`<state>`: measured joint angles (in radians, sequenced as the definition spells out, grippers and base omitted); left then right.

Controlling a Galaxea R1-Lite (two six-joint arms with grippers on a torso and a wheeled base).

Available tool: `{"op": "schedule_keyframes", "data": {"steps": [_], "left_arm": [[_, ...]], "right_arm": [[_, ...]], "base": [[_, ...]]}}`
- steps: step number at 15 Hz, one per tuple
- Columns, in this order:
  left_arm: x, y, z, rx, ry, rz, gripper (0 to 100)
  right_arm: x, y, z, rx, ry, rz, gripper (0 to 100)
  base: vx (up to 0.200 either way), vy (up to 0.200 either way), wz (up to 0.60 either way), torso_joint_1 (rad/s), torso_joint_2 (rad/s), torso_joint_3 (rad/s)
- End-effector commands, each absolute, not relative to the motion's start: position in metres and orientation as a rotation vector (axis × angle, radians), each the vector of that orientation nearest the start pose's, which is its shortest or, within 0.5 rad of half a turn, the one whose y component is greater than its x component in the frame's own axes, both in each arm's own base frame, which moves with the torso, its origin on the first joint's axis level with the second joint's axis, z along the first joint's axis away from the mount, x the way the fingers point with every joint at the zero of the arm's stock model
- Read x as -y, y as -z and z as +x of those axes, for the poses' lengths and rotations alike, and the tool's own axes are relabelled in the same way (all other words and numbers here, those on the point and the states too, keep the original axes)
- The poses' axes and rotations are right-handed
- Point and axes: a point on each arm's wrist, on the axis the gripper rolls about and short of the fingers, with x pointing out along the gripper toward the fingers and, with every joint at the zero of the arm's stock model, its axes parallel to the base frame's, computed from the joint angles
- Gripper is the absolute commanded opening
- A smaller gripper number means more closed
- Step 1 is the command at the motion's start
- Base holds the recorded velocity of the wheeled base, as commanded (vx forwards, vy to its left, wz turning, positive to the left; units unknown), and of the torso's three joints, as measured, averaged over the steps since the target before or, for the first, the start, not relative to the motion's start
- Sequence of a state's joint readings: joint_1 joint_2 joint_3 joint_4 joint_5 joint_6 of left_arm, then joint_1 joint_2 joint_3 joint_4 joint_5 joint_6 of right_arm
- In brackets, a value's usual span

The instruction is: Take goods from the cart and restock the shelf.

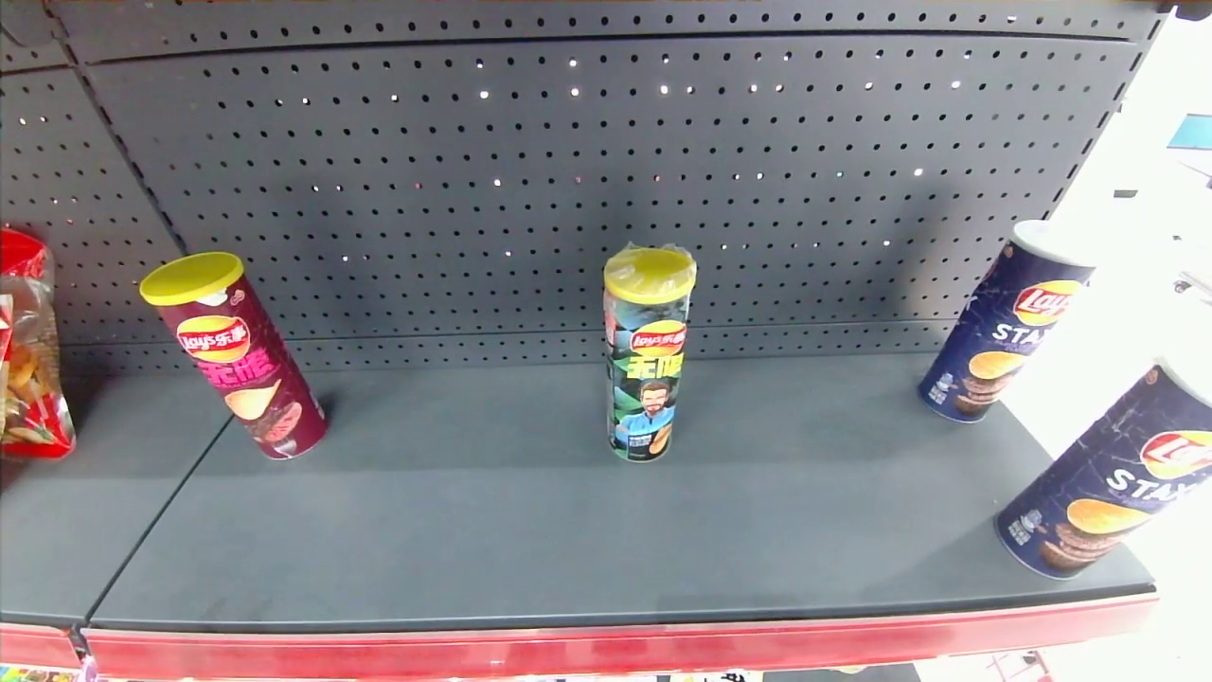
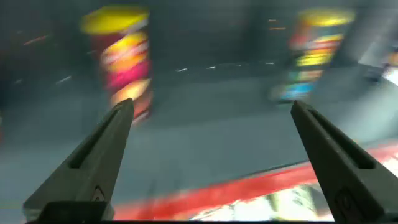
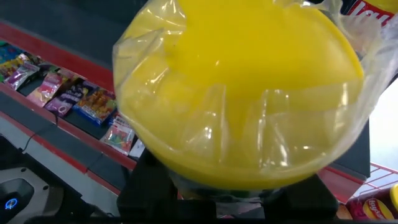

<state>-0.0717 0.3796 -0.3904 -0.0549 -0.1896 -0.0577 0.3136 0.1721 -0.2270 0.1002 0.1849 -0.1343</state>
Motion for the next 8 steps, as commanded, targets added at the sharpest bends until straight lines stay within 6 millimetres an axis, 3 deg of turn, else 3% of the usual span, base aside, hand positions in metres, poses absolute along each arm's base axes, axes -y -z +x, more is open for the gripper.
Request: {"op": "schedule_keyframes", "data": {"steps": [1,2,3,8], "left_arm": [[0.036,-0.271,0.118,-0.106,0.736,-0.011,100],[0.045,-0.268,0.158,-0.125,0.784,0.037,100],[0.052,-0.262,0.183,-0.133,0.816,0.059,100],[0.087,-0.237,0.217,-0.238,0.993,0.045,100]], "right_arm": [[0.003,-0.133,-0.021,-0.028,-0.503,-0.135,0],[0.002,-0.133,-0.021,-0.029,-0.502,-0.135,0],[0.002,-0.134,-0.020,-0.033,-0.499,-0.135,0],[0.003,-0.136,-0.020,-0.028,-0.489,-0.135,0]], "base": [[0.000,0.000,0.00,0.000,0.00,0.000],[0.000,0.000,0.00,0.000,0.00,0.000],[0.000,0.000,0.00,0.000,0.00,0.000],[0.000,0.000,0.00,0.000,0.00,0.000]]}}
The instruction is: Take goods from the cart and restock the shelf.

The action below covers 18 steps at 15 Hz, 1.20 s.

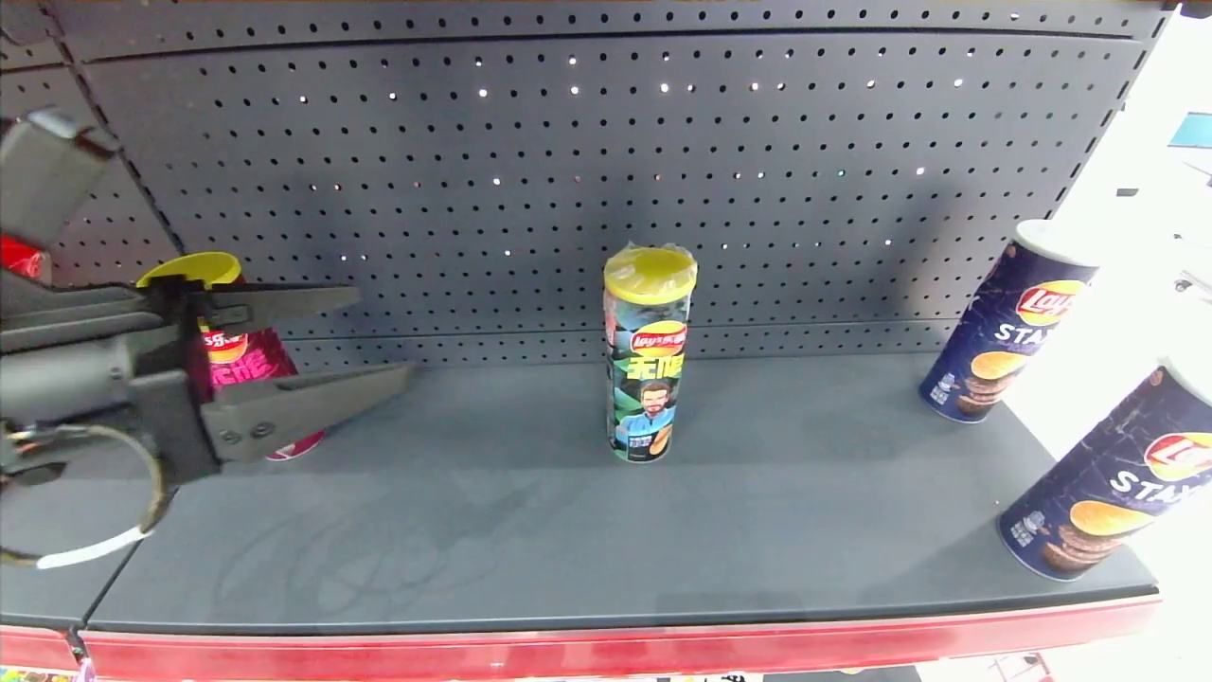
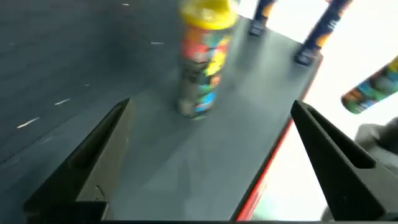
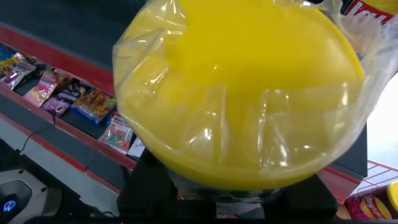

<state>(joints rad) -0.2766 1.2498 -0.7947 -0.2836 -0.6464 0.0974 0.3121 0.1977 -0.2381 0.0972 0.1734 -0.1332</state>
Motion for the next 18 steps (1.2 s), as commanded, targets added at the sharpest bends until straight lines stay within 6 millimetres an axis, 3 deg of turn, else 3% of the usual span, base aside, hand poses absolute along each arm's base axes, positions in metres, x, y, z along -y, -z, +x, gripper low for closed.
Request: {"op": "schedule_keyframes", "data": {"steps": [1,4,14,18], "left_arm": [[0.096,-0.230,0.227,-0.257,1.017,0.067,100],[0.107,-0.219,0.250,-0.255,1.042,0.147,100],[0.157,-0.204,0.311,-0.235,1.070,0.177,100],[0.174,-0.201,0.323,-0.214,1.098,0.180,100]], "right_arm": [[0.002,-0.136,-0.020,-0.031,-0.488,-0.135,0],[0.002,-0.136,-0.020,-0.036,-0.488,-0.135,0],[0.002,-0.136,-0.019,-0.040,-0.489,-0.136,0],[0.002,-0.135,-0.019,-0.043,-0.489,-0.136,0]], "base": [[0.000,0.000,0.00,0.000,0.00,0.000],[0.000,0.000,0.00,0.000,0.00,0.000],[0.000,0.000,0.00,0.000,0.00,0.000],[0.000,0.000,0.00,0.000,0.00,0.000]]}}
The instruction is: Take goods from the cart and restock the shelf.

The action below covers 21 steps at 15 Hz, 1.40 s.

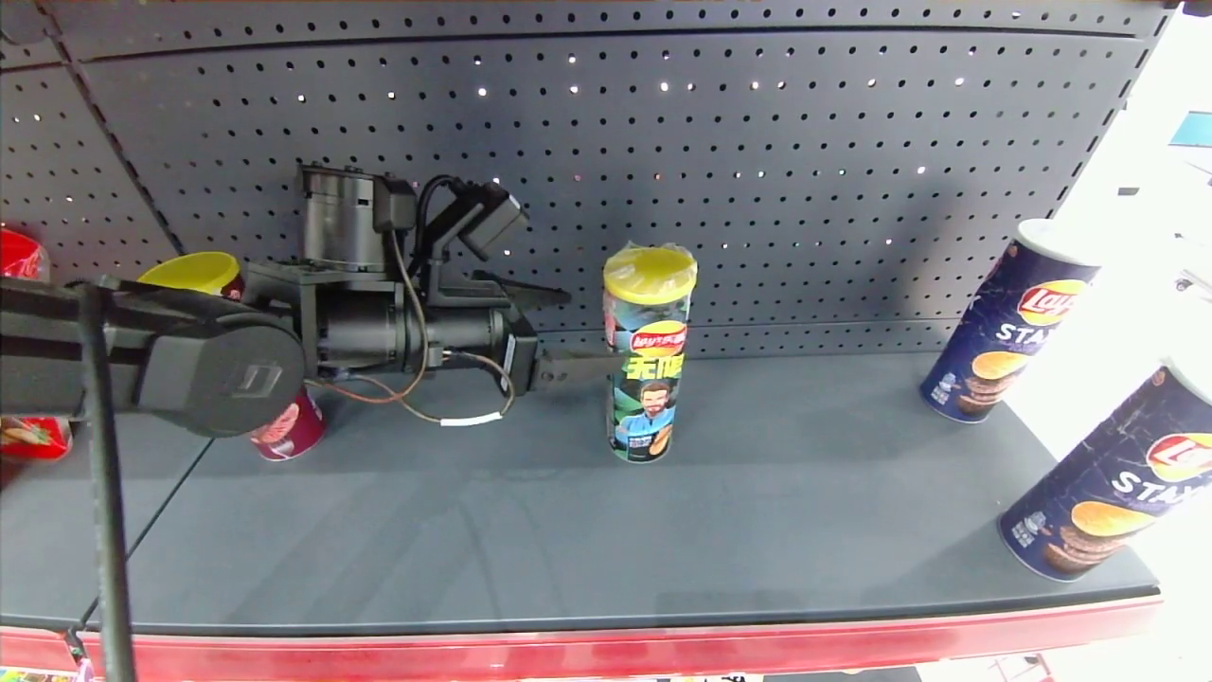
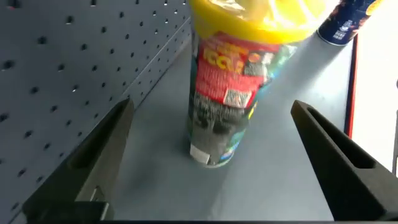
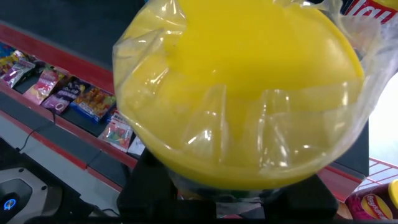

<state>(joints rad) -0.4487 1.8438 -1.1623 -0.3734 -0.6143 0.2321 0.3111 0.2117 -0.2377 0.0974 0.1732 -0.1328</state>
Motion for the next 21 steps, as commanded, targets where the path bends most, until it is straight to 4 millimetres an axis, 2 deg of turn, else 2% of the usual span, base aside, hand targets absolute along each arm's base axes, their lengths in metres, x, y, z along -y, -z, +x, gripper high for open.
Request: {"op": "schedule_keyframes", "data": {"steps": [1,3,7,17,18,21], "left_arm": [[0.176,-0.200,0.325,-0.211,1.098,0.181,100],[0.183,-0.201,0.333,-0.198,1.097,0.185,100],[0.202,-0.199,0.333,-0.193,1.131,0.185,100],[0.222,-0.192,0.345,-0.183,1.153,0.190,100],[0.226,-0.192,0.342,-0.185,1.167,0.190,0],[0.231,-0.193,0.334,-0.199,1.186,0.174,0]], "right_arm": [[0.002,-0.135,-0.019,-0.043,-0.489,-0.136,0],[0.002,-0.134,-0.019,-0.046,-0.489,-0.136,0],[0.002,-0.134,-0.018,-0.048,-0.489,-0.135,0],[0.002,-0.133,-0.018,-0.050,-0.489,-0.133,0],[0.002,-0.133,-0.018,-0.050,-0.489,-0.133,0],[0.002,-0.133,-0.019,-0.046,-0.489,-0.132,0]], "base": [[0.000,0.000,0.00,0.000,0.00,0.000],[0.000,0.000,0.00,0.000,0.00,0.000],[0.000,0.000,0.00,0.000,0.00,0.000],[0.000,0.000,0.00,0.000,0.00,0.000],[0.000,0.000,0.00,0.000,0.00,0.000],[0.000,0.000,0.00,0.000,0.00,0.000]]}}
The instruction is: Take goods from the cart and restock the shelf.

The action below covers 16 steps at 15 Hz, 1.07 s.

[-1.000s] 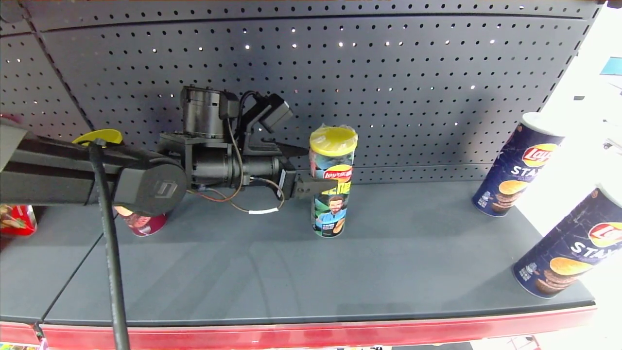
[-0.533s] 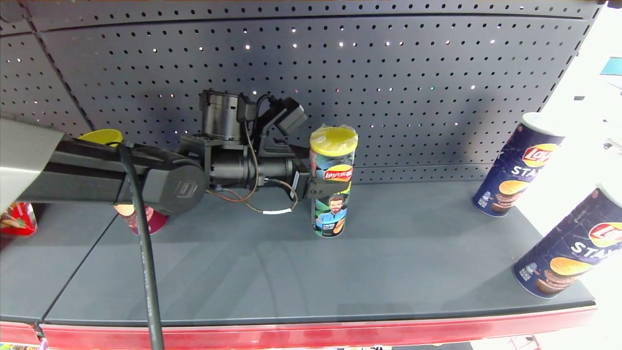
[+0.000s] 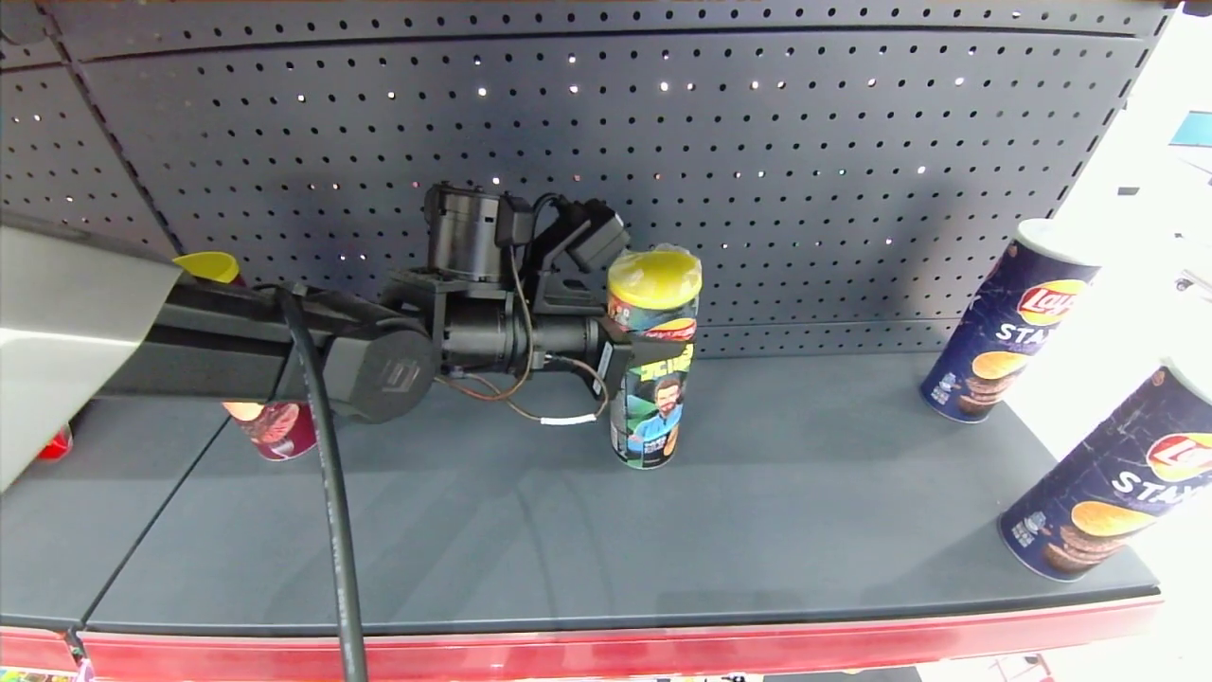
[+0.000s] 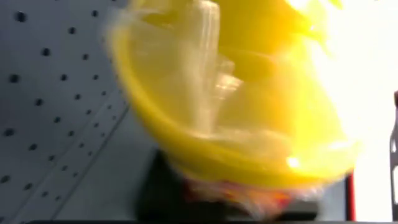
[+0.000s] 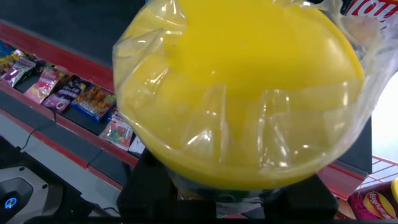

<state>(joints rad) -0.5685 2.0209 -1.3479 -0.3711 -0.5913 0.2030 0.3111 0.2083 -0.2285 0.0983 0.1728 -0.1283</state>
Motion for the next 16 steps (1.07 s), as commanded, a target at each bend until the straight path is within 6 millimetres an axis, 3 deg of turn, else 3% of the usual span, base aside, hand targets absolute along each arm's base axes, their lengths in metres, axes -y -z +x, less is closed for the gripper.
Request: {"op": "schedule_keyframes", "data": {"steps": [1,7,10,16], "left_arm": [[0.230,-0.197,0.329,-0.198,1.190,0.169,0],[0.198,-0.200,0.279,-0.246,1.230,0.165,0],[0.191,-0.208,0.256,-0.230,1.292,0.159,0],[0.187,-0.192,0.246,-0.215,1.401,0.219,0]], "right_arm": [[0.002,-0.133,-0.019,-0.047,-0.489,-0.132,0],[0.002,-0.133,-0.019,-0.044,-0.490,-0.131,0],[0.002,-0.133,-0.019,-0.049,-0.494,-0.132,0],[0.002,-0.134,-0.019,-0.049,-0.494,-0.132,0]], "base": [[0.000,0.000,0.00,0.000,0.00,0.000],[0.000,0.000,0.00,0.000,0.00,0.000],[0.000,0.000,0.00,0.000,0.00,0.000],[0.000,0.000,0.00,0.000,0.00,0.000]]}}
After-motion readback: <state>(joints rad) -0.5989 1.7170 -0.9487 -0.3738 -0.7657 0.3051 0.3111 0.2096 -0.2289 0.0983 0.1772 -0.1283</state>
